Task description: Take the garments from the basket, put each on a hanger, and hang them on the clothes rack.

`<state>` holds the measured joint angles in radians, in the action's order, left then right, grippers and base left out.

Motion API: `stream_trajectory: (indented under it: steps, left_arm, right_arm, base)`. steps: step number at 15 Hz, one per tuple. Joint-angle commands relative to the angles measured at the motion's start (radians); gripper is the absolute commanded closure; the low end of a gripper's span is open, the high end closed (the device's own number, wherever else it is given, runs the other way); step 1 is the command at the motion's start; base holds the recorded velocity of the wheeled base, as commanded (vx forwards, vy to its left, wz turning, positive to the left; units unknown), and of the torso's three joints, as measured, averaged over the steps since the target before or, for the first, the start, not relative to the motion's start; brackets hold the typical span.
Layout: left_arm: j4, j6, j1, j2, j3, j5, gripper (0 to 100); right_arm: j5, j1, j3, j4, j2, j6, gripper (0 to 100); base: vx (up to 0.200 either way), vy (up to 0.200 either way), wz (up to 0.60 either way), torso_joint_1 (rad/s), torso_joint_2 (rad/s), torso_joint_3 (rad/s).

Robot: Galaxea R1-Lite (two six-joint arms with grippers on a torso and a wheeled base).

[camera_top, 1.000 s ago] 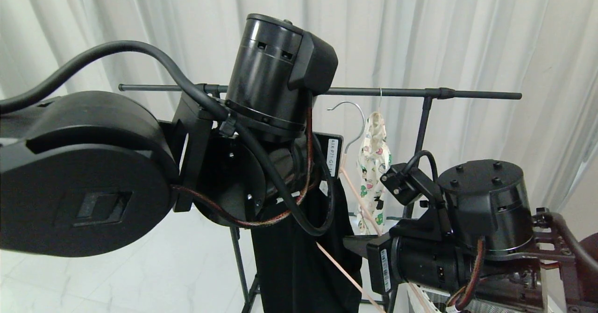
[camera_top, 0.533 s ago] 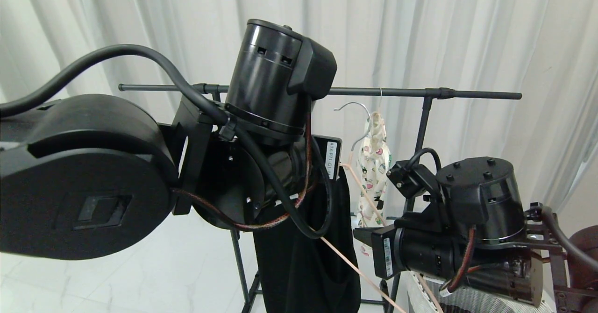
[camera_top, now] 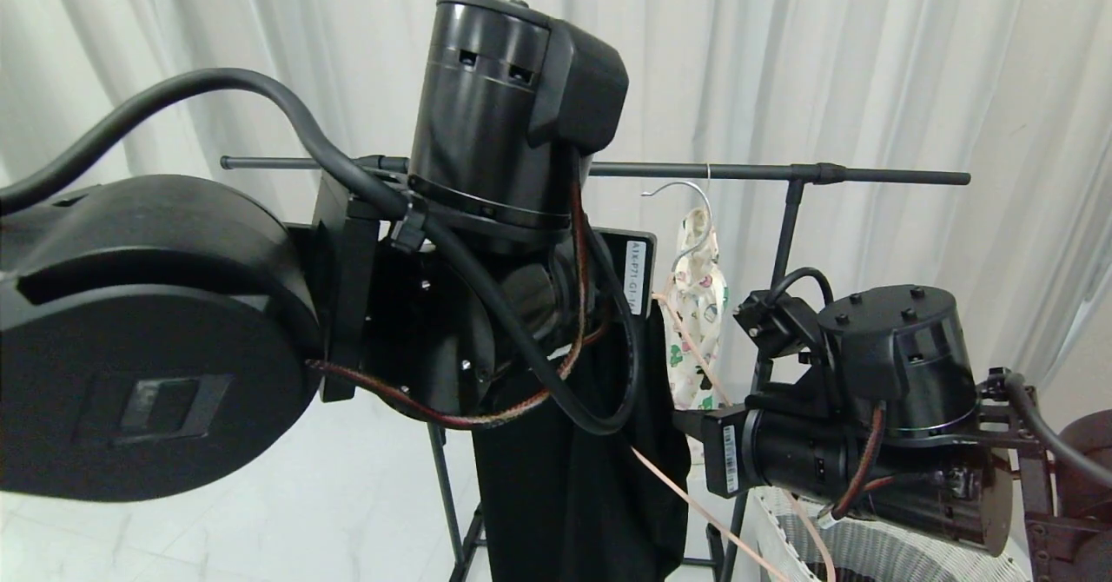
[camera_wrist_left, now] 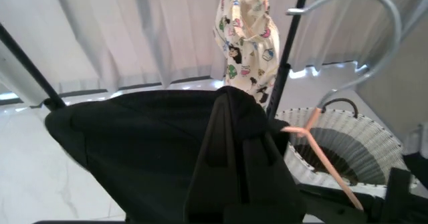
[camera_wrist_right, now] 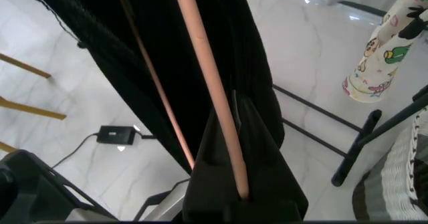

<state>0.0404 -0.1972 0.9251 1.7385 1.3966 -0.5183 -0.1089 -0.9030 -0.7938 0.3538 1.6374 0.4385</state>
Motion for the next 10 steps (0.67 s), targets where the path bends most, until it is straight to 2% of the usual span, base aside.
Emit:
stream_trajectory:
  steps: [1,6,7,10]
  left_arm:
    - [0.001,-0.001,0.021,-0.001,-0.007,0.001,100]
    - [0.001,0.001,0.017,-0.014,-0.039,-0.002,100]
    - [-0.001,0.001,0.014,-0.016,-0.039,-0.002,0]
    - [0.001,0.002,0.014,-0.027,-0.045,-0.002,0]
  right_arm:
    - [0.0,-0.001,-0.002,0.002,-0.004,0.0,100]
    - [-0.051,0.021,0.001,0.004,-0.011,0.0,100]
    - [-0.052,0.026,-0.002,0.008,-0.014,0.0,100]
    - [-0.066,0.032,0.011,0.103,-0.018,-0.009,100]
  base:
    - [0.0,0.0,0.0,0.0,0.0,0.0]
    - [0.0,0.0,0.0,0.0,0.0,0.0]
    - [0.0,0.0,0.0,0.0,0.0,0.0]
    - [0.0,0.0,0.0,0.0,0.0,0.0]
